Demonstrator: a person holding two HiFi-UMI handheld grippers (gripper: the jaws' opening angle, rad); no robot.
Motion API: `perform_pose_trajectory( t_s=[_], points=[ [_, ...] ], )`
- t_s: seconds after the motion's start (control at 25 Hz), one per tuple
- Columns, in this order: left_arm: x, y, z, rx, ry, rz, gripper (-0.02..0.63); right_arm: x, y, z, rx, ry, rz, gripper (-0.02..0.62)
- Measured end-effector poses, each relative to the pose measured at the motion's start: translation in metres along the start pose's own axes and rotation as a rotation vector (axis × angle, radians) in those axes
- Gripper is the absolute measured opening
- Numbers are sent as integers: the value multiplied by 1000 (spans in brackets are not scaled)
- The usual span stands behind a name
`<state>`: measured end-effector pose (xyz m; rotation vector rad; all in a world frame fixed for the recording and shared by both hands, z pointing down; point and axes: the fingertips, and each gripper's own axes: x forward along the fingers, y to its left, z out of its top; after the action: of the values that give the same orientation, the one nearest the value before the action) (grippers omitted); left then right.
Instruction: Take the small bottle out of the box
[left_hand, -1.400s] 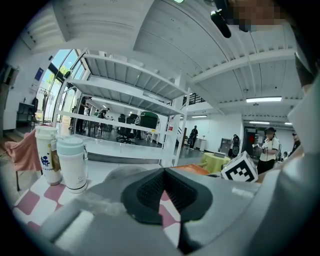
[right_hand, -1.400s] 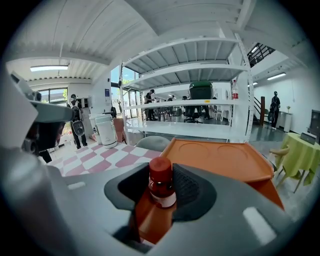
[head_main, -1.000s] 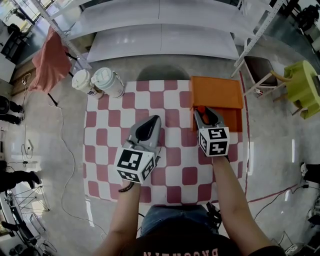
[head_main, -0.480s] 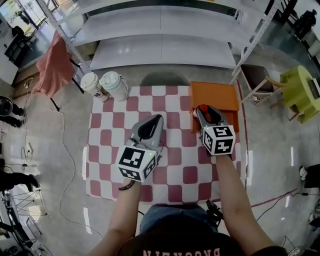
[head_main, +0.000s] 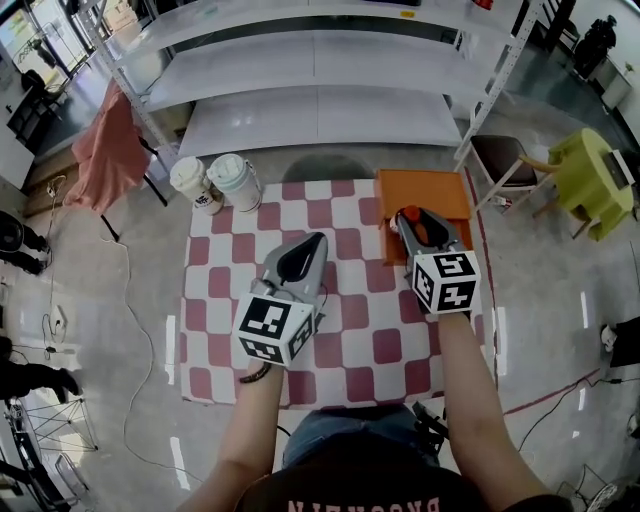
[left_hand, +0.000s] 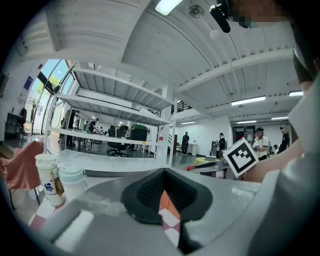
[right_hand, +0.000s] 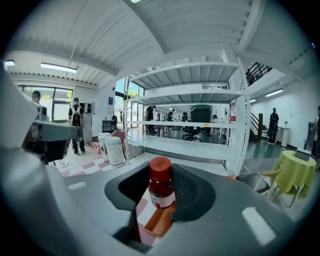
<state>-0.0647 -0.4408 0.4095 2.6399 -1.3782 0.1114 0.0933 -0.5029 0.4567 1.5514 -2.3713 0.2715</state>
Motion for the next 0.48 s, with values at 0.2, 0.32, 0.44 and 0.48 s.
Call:
perform_pose_trajectory(
  t_s=[0.2, 0.32, 0.44, 0.48],
  points=[
    [-8, -9, 14, 16, -41, -11, 0, -26, 4, 27, -21, -55, -11, 138],
    [-12, -16, 24, 27, -69, -10, 0, -41, 7, 43, -29, -88, -15, 138],
    [-19, -23, 33, 35, -93, -4, 0, -55, 12, 53, -37, -113, -7, 138],
    [-22, -27, 36, 40, -100, -1, 0, -60, 14, 56, -41, -120, -2, 138]
  ],
)
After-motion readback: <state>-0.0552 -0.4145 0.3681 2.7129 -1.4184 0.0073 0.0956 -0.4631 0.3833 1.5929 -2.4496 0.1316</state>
